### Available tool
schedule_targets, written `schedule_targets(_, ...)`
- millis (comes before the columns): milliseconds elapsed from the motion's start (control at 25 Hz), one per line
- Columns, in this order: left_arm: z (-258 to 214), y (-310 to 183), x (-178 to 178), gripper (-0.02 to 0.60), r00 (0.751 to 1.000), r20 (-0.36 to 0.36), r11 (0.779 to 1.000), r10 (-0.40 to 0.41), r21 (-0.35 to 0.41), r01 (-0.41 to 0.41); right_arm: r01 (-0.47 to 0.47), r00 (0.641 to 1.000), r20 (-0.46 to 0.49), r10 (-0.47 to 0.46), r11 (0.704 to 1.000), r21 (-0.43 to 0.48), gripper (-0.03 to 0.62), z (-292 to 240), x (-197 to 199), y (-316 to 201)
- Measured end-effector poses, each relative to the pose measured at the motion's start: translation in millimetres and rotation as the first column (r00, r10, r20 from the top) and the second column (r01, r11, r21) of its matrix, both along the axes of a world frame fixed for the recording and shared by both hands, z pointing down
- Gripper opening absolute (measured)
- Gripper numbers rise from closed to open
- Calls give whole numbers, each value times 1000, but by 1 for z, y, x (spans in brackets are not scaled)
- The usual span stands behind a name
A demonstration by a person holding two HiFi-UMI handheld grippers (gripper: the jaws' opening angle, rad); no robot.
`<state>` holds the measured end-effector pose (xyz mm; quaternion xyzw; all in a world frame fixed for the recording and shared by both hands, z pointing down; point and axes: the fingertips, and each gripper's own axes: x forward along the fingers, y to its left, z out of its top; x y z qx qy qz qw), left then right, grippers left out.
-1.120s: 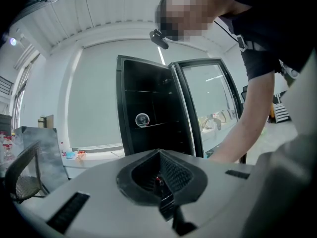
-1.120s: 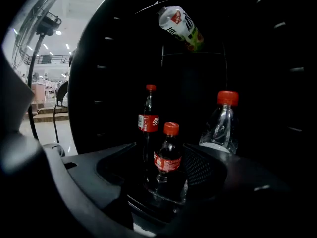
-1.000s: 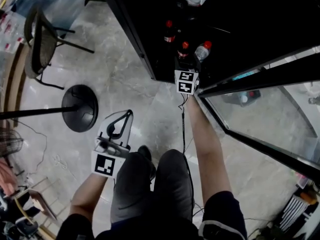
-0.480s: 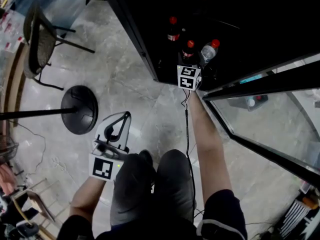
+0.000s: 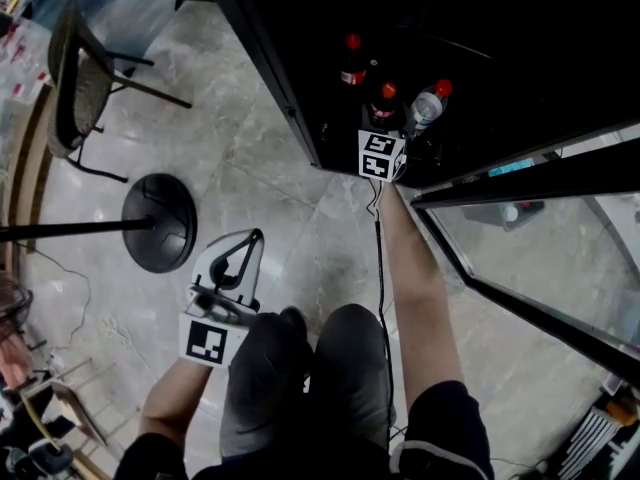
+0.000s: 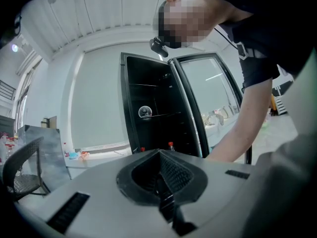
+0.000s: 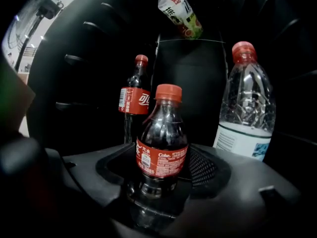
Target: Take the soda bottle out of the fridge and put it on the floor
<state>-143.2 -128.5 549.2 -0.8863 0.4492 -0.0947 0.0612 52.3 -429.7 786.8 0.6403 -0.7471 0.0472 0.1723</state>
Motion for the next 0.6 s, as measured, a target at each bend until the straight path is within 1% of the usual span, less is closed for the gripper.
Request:
schedule_targets(120, 6, -2, -5, 23, 1000, -3, 1000, -9, -1, 9, -15, 1000, -4, 15, 999, 29, 324, 1, 1, -4)
schedule_targets(240, 11, -3, -7, 23, 1000, -7, 1000, -14, -3, 14, -17, 1000, -12, 17, 999, 29, 324, 3, 1, -5)
schedule_targets(600, 19, -1, -11, 23, 1000, -8, 1000, -15, 1, 15, 0, 999, 51, -1, 1000, 20, 319, 0, -1, -1)
